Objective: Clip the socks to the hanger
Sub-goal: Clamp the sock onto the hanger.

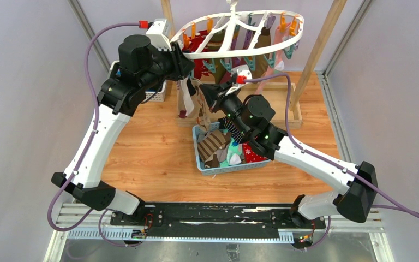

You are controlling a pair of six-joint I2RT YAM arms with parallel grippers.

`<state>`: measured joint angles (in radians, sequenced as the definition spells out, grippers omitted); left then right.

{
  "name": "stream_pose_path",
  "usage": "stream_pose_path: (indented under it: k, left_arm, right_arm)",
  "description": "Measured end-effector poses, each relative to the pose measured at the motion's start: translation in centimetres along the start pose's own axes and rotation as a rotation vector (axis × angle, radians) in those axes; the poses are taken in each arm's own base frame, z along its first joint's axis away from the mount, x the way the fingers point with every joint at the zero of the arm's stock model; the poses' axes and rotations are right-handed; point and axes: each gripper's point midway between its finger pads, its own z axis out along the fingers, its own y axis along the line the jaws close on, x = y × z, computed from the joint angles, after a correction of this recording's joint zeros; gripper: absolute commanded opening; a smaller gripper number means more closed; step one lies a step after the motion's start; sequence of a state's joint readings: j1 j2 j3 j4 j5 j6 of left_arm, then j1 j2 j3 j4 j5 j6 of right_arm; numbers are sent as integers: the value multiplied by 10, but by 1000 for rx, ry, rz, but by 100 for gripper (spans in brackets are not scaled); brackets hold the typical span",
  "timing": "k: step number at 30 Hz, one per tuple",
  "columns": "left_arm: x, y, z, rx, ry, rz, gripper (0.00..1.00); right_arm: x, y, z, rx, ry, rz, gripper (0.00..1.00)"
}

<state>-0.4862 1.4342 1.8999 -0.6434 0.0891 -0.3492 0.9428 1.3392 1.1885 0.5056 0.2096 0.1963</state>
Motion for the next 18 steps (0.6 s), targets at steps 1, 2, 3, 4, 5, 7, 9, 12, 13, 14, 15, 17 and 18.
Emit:
stream_pose_path:
  k: [1,2,3,4,5,7,9,12,13,14,15,17,18]
  left_arm:
    - [0,0,0,-1,0,0,0]
    - [0,0,0,-2,0,0,0]
    - [0,1,1,-4,1,-1,0]
    - [1,1,1,-5,1,-1,0]
    - [1,1,2,-7,2,-1,0]
    - [1,2,2,-10,2,-1,0]
    - [1,3,2,-14,1,0,0]
    - [1,4,3,-17,1,-1,0]
    - [1,4,3,-18,0,-1,0]
    - [1,4,3,-20,0,-1,0]
    - [1,4,3,-20,-1,-1,0]
    - [1,4,3,-22,-1,-1,0]
    - [1,4,3,-22,-1,-1,0]
  right_arm:
    - [0,0,0,-1,-1,1,0]
    - [-1,1,0,-3,-3,4,0]
    - [-1,2,0,-4,-6,5,0]
    - [-2,3,0,-7,-8,7,0]
    - [-5,4,1,-9,-13,10,0]
    - [-10,7,3,-14,-26,16,0]
    - [-16,10,5,-21,-41,26,0]
    - [-19,13,7,-31,-49,34,0]
    - [-19,14,7,-33,-49,36,0]
    - [-18,15,7,-36,-46,37,0]
    - [-17,15,8,-39,-44,37,0]
    - [-14,16,8,-43,-40,37,0]
    - [-13,16,9,-46,-37,36,0]
